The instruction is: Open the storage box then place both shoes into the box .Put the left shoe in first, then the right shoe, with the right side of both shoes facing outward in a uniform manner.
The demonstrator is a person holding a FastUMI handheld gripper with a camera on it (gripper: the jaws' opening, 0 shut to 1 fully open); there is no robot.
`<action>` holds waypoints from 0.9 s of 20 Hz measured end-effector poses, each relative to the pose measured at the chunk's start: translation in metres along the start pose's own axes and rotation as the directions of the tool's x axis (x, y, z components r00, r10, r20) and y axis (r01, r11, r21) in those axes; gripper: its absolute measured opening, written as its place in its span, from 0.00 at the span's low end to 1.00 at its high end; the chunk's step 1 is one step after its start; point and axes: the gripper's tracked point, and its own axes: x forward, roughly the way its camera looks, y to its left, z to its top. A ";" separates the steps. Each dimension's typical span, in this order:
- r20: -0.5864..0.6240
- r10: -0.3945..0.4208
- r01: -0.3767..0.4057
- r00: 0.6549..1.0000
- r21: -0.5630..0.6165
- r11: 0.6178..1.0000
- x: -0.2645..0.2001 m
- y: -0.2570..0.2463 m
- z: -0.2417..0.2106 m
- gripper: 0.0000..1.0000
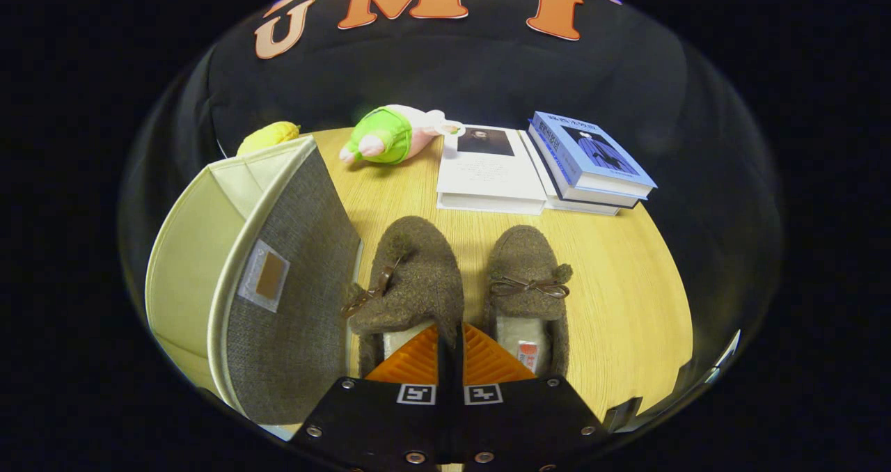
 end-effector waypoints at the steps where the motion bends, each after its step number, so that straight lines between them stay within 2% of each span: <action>1: 0.012 0.001 -0.002 1.000 0.021 1.000 -0.006 -0.001 0.006 0.01; 6: 0.102 -0.019 0.010 0.995 0.092 0.996 -0.049 -0.004 0.051 0.00; 10: 0.180 -0.015 -0.012 0.984 0.148 0.989 -0.088 0.006 0.090 0.00; 18: 0.284 0.065 -0.127 0.957 0.206 0.970 -0.141 0.069 0.139 0.00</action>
